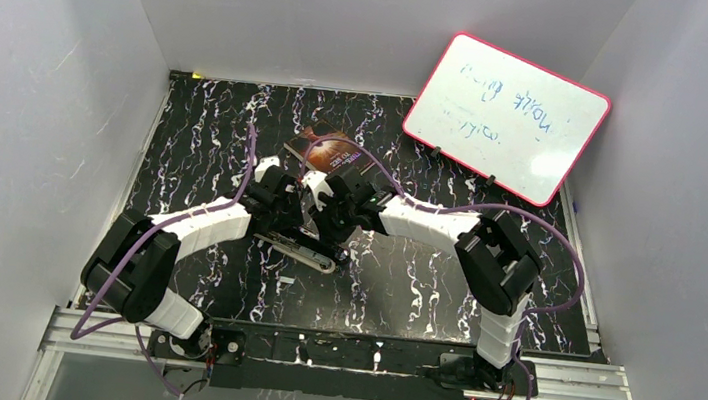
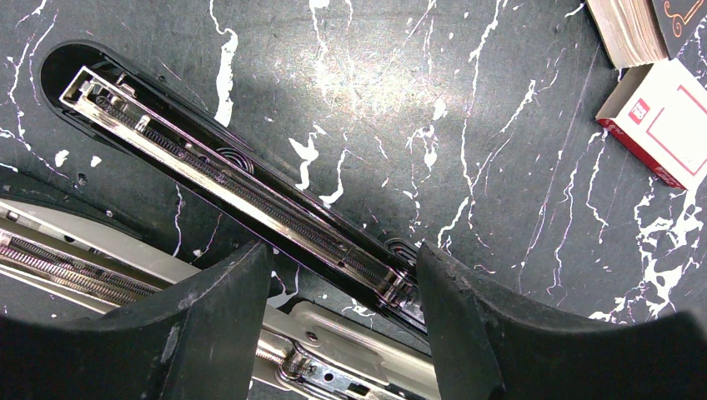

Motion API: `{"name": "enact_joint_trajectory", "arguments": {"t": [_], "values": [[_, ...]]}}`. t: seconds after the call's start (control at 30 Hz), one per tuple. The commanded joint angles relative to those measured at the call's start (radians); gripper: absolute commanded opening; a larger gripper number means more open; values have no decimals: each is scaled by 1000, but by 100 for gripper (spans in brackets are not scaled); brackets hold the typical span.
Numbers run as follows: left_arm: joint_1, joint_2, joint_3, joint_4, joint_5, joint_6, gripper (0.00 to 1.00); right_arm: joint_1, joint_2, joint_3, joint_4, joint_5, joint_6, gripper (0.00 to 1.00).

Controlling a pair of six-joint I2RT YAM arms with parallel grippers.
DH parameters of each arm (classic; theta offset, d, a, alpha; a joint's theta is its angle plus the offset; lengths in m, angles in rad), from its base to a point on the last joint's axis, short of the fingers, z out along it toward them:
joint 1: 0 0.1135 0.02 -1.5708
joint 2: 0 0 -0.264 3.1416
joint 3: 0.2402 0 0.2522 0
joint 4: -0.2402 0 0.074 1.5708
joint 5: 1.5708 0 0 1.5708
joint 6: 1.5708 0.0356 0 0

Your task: Load the staples into the stapler

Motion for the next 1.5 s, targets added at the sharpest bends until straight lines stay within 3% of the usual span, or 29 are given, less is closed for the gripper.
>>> {"name": "enact_joint_trajectory", "arguments": {"t": [0.0,0.6,0.93,1.13,1.47], "values": [[-1,-28,-1,-49,-20,19,62,-2,-20,-31,-52,6,1,27],[-1,-27,-1,-52,-20,23,62,-2,-76,-69,9,21,14,35],[0,-28,-4,-50,-16,21,62,-7,-171,-143,221,14,63,37],[0,-28,-9,-42,-15,20,62,-9,-102,-129,348,20,109,37],[-2,-30,-9,-40,-17,21,62,-9,6,-78,418,-1,128,37]]}}
